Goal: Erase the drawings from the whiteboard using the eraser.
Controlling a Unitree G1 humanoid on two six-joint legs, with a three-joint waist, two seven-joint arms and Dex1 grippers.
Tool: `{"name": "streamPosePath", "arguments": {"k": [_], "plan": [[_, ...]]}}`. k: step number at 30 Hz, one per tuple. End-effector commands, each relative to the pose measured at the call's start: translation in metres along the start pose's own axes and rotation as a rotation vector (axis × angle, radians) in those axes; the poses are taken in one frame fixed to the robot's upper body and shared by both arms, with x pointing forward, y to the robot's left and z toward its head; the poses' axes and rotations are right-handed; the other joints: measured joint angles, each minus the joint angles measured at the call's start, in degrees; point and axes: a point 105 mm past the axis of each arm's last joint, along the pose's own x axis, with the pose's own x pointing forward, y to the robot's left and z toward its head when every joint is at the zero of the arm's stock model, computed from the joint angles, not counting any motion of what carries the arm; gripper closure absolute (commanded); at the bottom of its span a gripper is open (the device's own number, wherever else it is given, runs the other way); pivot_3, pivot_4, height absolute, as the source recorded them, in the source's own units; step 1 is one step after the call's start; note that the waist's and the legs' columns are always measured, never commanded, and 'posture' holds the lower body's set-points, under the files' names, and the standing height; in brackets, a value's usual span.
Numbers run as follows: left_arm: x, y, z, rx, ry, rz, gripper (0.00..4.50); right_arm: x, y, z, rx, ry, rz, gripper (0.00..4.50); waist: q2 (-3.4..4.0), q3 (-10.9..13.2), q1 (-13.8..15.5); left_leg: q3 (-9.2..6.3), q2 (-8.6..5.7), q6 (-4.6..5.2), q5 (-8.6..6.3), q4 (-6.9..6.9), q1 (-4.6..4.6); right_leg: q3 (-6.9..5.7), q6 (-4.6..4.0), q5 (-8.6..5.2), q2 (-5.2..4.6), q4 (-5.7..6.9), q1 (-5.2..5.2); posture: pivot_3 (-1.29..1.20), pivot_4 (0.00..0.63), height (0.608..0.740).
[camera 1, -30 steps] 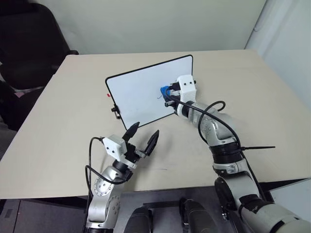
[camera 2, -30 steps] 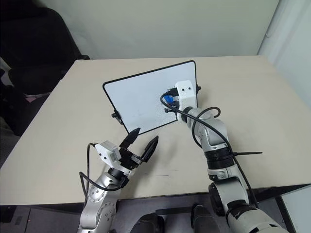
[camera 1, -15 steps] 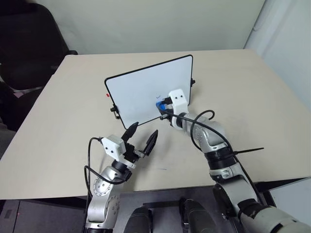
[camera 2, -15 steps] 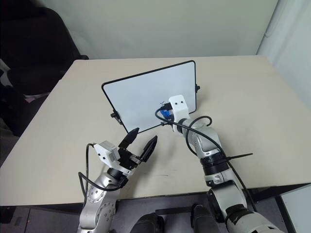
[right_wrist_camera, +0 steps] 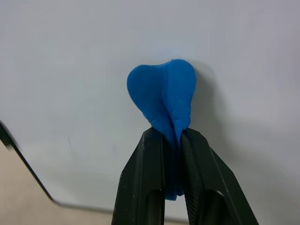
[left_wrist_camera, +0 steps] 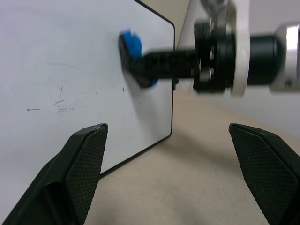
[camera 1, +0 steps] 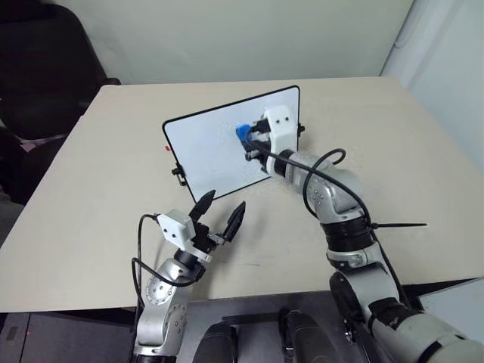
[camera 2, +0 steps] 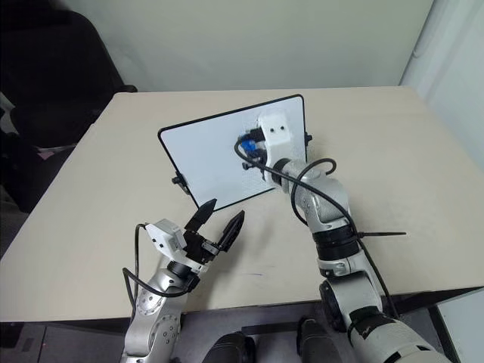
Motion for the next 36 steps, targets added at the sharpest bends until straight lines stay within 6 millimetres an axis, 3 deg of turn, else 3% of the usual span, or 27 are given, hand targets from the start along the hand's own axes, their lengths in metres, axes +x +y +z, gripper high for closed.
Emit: {"name": "streamPosePath", "arguments": {"k": [1, 6, 9, 12, 14, 20, 28, 31, 36], "plan": [[0.0, -0.001, 0.008, 0.009, -0.032, 0.0, 0.0, 0.005, 0.004, -0.024, -0.027, 0.076, -0.003, 4.25, 0.0, 0.0, 0.0, 0.01, 0.0, 0.0, 0.0, 0.0, 0.01, 0.0, -0.01, 0.01, 0.0, 0.01, 0.01, 0.0, 0.15, 0.74], [0.0, 0.0, 0.009, 0.013, -0.034, 0.004, 0.0, 0.006, 0.003, -0.026, -0.04, 0.081, -0.009, 4.25, 0.0, 0.0, 0.0, 0.0, 0.01, 0.05, 0.07, 0.01, 0.02, 0.0, 0.3, -0.17, 0.01, 0.04, 0.0, 0.0, 0.15, 0.74], [0.001, 0.001, 0.008, 0.012, -0.034, 0.003, 0.0, 0.003, -0.001, -0.01, -0.045, 0.043, -0.012, 4.25, 0.0, 0.0, 0.0, -0.01, 0.01, 0.06, 0.08, 0.01, 0.02, 0.0, 0.36, -0.21, 0.01, 0.05, 0.01, 0.0, 0.15, 0.74], [0.002, 0.0, 0.007, 0.01, -0.033, -0.002, 0.0, -0.004, -0.017, 0.014, -0.047, -0.017, -0.044, 4.25, -0.01, 0.0, 0.0, 0.0, 0.01, 0.05, 0.08, 0.01, 0.0, 0.0, 0.34, -0.2, 0.01, 0.04, 0.0, 0.0, 0.15, 0.74], [0.003, 0.0, 0.007, 0.009, -0.034, -0.004, 0.0, -0.008, -0.028, 0.019, -0.042, -0.027, -0.071, 4.25, -0.02, 0.0, 0.0, -0.01, -0.01, 0.05, 0.09, 0.01, -0.01, 0.0, 0.31, -0.18, 0.0, 0.04, 0.01, 0.0, 0.15, 0.74], [0.005, -0.001, 0.005, 0.006, -0.032, -0.013, 0.0, -0.008, -0.055, -0.004, -0.019, 0.032, -0.164, 4.25, -0.02, 0.0, 0.1, -0.02, -0.01, 0.05, 0.09, 0.02, 0.03, 0.0, 0.16, -0.08, 0.0, 0.05, 0.04, 0.0, 0.15, 0.74], [0.006, -0.003, 0.004, 0.006, -0.031, -0.024, 0.0, 0.0, -0.029, -0.039, -0.03, 0.12, -0.101, 4.25, -0.03, 0.0, 0.0, -0.02, 0.02, 0.05, 0.09, 0.02, 0.08, 0.0, 0.17, -0.09, 0.02, 0.06, 0.05, 0.0, 0.15, 0.74], [0.007, -0.002, 0.005, 0.007, -0.032, -0.02, 0.0, 0.001, -0.022, -0.031, -0.044, 0.106, -0.081, 4.25, -0.03, 0.0, 0.0, -0.02, 0.02, 0.05, 0.09, 0.0, 0.06, 0.0, 0.17, -0.09, 0.02, 0.06, 0.04, 0.0, 0.15, 0.74], [0.008, 0.0, 0.005, 0.007, -0.033, -0.017, 0.0, -0.002, -0.029, 0.005, -0.063, 0.028, -0.091, 4.25, -0.04, 0.0, 0.0, 0.0, 0.01, 0.05, 0.08, 0.01, 0.02, 0.0, 0.17, -0.09, 0.01, 0.04, 0.02, 0.0, 0.15, 0.74]]}}
